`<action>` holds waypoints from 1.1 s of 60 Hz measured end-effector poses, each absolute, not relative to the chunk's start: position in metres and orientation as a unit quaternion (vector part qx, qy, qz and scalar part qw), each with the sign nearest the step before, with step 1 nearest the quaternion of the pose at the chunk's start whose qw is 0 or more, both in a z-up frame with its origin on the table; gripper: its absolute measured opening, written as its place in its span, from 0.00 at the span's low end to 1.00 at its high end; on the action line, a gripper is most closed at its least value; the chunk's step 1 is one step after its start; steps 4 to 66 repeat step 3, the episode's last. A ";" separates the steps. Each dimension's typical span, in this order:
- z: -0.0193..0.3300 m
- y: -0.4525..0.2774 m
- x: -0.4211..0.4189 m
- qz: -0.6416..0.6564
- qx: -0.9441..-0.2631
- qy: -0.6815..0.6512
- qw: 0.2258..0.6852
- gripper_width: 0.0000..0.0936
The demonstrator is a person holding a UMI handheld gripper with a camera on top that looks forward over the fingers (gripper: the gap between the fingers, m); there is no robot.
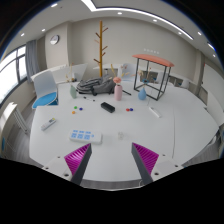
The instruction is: Unplug charger
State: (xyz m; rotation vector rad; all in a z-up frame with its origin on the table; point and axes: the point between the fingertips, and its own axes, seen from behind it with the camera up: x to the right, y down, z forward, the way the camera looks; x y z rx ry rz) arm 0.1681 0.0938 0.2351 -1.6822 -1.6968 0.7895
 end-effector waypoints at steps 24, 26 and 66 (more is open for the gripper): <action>0.236 0.099 0.165 0.297 -0.636 -0.641 0.311 0.91; 0.236 0.099 0.165 0.297 -0.636 -0.641 0.311 0.91; 0.236 0.099 0.165 0.297 -0.636 -0.641 0.311 0.91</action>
